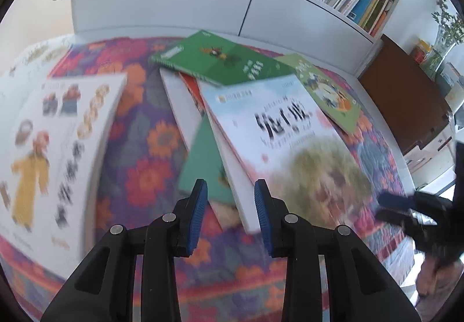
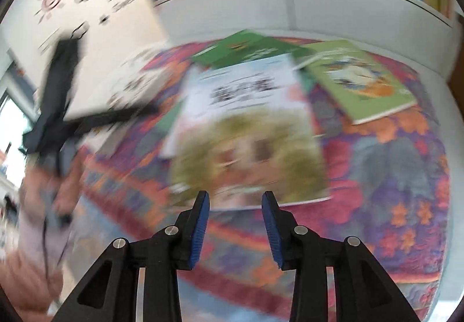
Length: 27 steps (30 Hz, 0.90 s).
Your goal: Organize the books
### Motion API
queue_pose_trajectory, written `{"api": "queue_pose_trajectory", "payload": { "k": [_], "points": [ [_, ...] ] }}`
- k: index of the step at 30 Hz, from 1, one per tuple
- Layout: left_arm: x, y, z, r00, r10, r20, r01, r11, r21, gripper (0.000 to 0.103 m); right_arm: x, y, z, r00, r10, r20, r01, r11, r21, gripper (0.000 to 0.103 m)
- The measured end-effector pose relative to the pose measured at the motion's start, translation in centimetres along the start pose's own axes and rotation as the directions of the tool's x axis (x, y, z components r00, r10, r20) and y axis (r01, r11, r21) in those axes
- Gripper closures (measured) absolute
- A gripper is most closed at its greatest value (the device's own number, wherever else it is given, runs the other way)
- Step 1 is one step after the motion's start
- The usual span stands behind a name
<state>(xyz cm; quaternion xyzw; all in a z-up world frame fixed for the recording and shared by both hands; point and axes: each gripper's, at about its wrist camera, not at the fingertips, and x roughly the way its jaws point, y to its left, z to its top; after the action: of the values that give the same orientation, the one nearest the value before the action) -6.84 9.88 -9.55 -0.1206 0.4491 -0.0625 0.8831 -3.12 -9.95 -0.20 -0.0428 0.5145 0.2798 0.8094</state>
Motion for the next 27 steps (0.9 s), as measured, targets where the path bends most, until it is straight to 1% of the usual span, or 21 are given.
{"api": "queue_pose_trajectory", "payload": {
  "k": [3, 5, 9, 13, 17, 20, 24, 26, 27],
  "points": [
    [0.1, -0.9, -1.3, 1.0, 0.008, 0.029, -0.008, 1.0, -0.001, 0.073, 1.1, -2.5, 0.2, 0.999, 0.024, 0.021, -0.025, 0.996, 0.081, 0.067],
    [0.5, -1.5, -1.7, 0.999, 0.022, 0.044, -0.022, 1.0, 0.003, 0.073, 2.0, -3.6, 0.3, 0.999, 0.03, 0.04, -0.035, 0.993, 0.116, 0.067],
    [0.9, -2.6, -2.1, 0.996, 0.045, 0.075, -0.046, 0.999, 0.022, 0.073, 3.0, -4.2, 1.0, 0.996, 0.008, 0.092, -0.021, 0.99, 0.14, 0.067],
    [1.0, -2.7, -2.2, 0.994, 0.05, 0.095, -0.053, 0.998, 0.024, 0.073, 3.6, -5.4, 1.8, 0.99, 0.029, 0.135, -0.052, 0.983, 0.176, 0.067],
    [1.3, -2.5, -2.4, 0.992, 0.073, 0.108, -0.076, 0.997, 0.029, 0.073, 4.0, -5.8, 2.2, 0.982, 0.049, 0.183, -0.084, 0.979, 0.188, 0.067],
    [1.6, -2.0, -2.6, 0.993, 0.062, 0.097, -0.064, 0.998, 0.017, 0.071, 4.2, -5.7, 2.1, 0.977, 0.059, 0.204, -0.095, 0.981, 0.172, 0.067],
    [1.8, -1.2, -2.7, 0.994, 0.049, 0.096, -0.049, 0.999, -0.005, 0.07, 4.1, -5.5, 1.7, 0.966, 0.066, 0.252, -0.107, 0.983, 0.152, 0.065],
    [1.9, -1.1, -2.8, 0.994, 0.062, 0.092, -0.062, 0.998, -0.008, 0.07, 4.3, -5.6, 1.5, 0.963, 0.067, 0.26, -0.109, 0.983, 0.151, 0.065],
    [2.2, -0.9, -2.9, 0.995, 0.063, 0.076, -0.062, 0.998, -0.011, 0.07, 4.4, -5.6, 1.4, 0.962, 0.066, 0.266, -0.109, 0.983, 0.149, 0.063]
  ]
}}
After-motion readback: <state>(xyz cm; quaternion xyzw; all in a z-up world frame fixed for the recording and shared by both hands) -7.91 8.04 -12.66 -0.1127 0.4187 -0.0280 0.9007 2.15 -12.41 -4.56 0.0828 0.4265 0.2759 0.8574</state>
